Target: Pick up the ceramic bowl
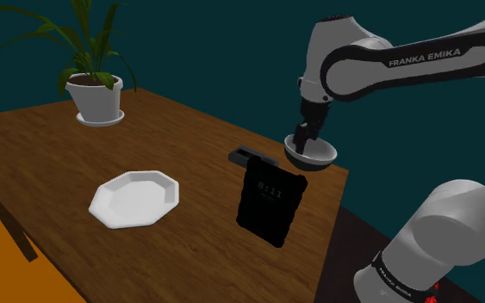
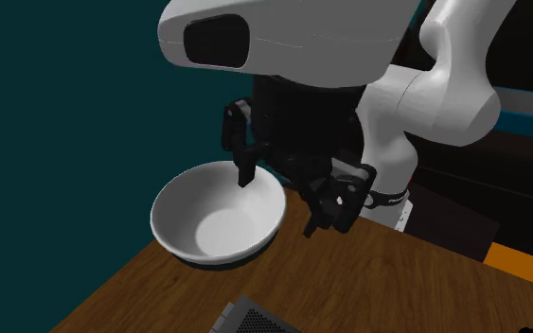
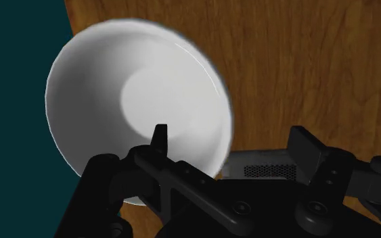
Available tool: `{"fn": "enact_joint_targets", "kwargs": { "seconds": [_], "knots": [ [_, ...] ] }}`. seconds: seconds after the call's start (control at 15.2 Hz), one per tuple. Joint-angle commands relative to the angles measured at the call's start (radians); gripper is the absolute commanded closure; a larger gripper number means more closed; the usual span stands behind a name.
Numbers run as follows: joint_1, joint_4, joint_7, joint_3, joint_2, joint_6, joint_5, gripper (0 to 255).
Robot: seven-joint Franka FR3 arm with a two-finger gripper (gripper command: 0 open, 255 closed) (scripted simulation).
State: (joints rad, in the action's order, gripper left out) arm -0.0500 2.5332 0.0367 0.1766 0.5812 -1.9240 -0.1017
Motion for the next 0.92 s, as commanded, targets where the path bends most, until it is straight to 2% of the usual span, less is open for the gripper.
{"fn": "enact_joint_targets", "kwargs": {
  "seconds": [0.0, 0.66, 0.73, 0.86],
  "knots": [
    [-0.016, 0.025, -0.036, 0.028, -0.05, -0.067, -0.045, 0],
    [-0.027, 0.098, -0.076, 0.044, -0.112, -0.194, -0.071, 0],
    [-0.028, 0.095, -0.076, 0.044, -0.117, -0.197, -0.072, 255],
    [-0.028, 0.096, -0.076, 0.044, -0.117, -0.198, -0.073, 255]
  ]
}}
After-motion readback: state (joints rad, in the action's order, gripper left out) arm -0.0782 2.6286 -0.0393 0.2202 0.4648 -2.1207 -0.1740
